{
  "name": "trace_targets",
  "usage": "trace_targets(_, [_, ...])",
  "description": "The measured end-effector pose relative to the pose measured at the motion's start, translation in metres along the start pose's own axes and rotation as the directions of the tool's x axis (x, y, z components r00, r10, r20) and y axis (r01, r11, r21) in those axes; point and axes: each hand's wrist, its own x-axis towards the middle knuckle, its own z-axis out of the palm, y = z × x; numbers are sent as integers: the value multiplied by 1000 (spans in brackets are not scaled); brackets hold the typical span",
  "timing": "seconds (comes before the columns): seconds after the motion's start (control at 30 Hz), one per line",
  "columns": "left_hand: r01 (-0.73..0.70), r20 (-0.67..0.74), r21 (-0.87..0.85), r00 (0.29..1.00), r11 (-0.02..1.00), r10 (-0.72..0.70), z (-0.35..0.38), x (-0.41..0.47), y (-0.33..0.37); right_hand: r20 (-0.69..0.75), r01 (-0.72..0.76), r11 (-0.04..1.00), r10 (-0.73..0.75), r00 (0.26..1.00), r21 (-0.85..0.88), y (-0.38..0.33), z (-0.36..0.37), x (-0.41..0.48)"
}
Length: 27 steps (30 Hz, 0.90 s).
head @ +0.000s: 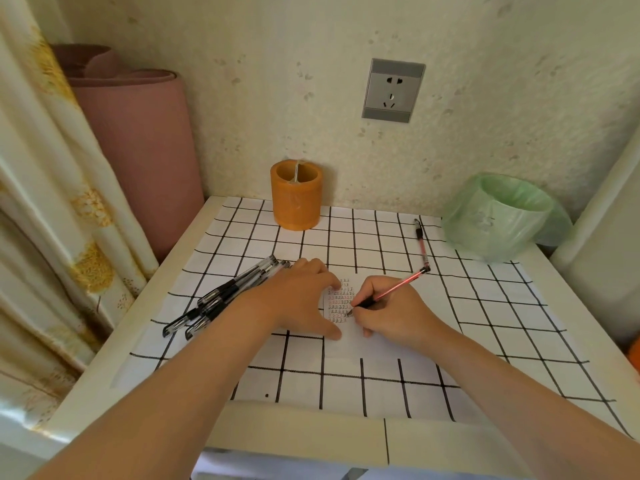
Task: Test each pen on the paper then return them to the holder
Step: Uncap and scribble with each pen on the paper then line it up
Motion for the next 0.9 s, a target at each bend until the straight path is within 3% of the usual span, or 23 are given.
trace_targets(0.37, [2,-4,6,1000,1000,-2,2,-1,-1,-18,49,988,-52,998,-144,8,2,4])
trace_targets(0.9, [12,-10,6,1000,1000,-12,3,0,2,52,126,982,-120,991,-139,11,2,3])
